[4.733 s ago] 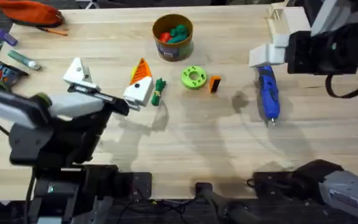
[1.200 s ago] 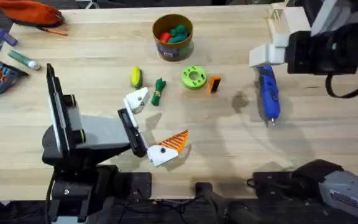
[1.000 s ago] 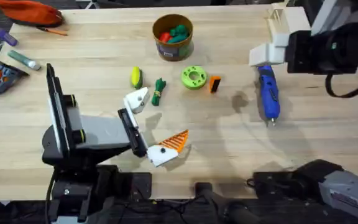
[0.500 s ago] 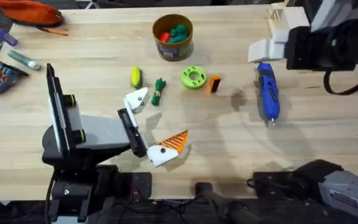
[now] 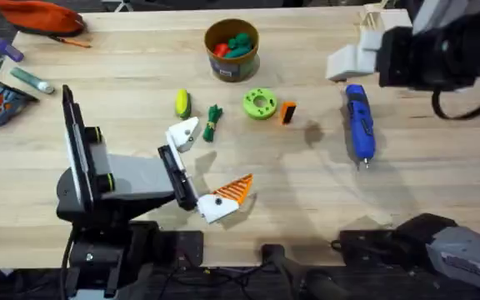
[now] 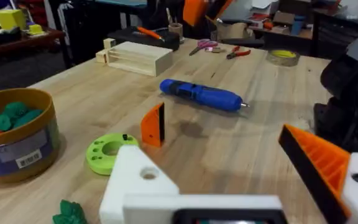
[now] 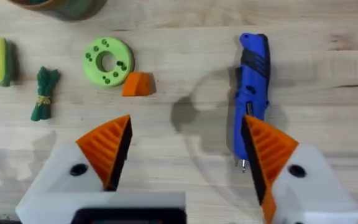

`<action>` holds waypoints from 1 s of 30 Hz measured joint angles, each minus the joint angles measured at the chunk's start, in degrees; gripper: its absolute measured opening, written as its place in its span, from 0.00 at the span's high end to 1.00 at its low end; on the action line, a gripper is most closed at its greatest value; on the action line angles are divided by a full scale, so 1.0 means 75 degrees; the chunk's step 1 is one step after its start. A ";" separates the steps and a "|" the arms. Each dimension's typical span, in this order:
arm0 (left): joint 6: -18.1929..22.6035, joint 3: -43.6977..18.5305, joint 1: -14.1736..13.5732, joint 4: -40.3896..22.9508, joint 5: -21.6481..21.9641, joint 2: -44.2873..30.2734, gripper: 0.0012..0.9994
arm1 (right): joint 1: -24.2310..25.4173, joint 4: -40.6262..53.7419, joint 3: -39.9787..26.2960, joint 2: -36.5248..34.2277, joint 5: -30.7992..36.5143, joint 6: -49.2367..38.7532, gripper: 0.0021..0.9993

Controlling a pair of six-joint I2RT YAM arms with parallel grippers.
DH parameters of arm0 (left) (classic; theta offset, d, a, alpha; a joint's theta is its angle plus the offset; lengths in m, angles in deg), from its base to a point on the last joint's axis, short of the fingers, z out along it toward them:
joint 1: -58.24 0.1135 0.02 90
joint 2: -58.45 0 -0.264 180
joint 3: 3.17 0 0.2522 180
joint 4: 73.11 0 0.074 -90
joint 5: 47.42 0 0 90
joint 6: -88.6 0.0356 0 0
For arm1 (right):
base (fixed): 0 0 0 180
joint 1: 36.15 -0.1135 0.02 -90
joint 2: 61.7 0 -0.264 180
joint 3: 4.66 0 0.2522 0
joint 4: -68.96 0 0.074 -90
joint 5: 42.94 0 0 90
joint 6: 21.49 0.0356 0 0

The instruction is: Pick up the gripper from the table and insert it into the empty holder that is missing its gripper. Then pick up a screw, insert it into the mounting hole, and use the screwdriver to tighten it. Finally, clean up the table by picking up the vegetable and placing it into the bucket.

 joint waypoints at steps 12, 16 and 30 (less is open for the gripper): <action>0.0000 0.0000 0.0000 -0.0001 -0.0003 -0.0001 0.01 | -0.0925 0.0249 -0.1031 -0.2429 0.0127 0.0987 0.01; 0.0000 0.0000 0.0000 -0.0001 -0.0003 -0.0003 0.01 | -0.1038 0.0166 -0.1050 -0.3115 0.0115 0.0954 0.01; 0.0000 0.0000 0.0000 -0.0001 -0.0003 0.0000 0.01 | -0.1166 -0.0032 -0.1552 -0.4298 -0.0236 0.0396 0.01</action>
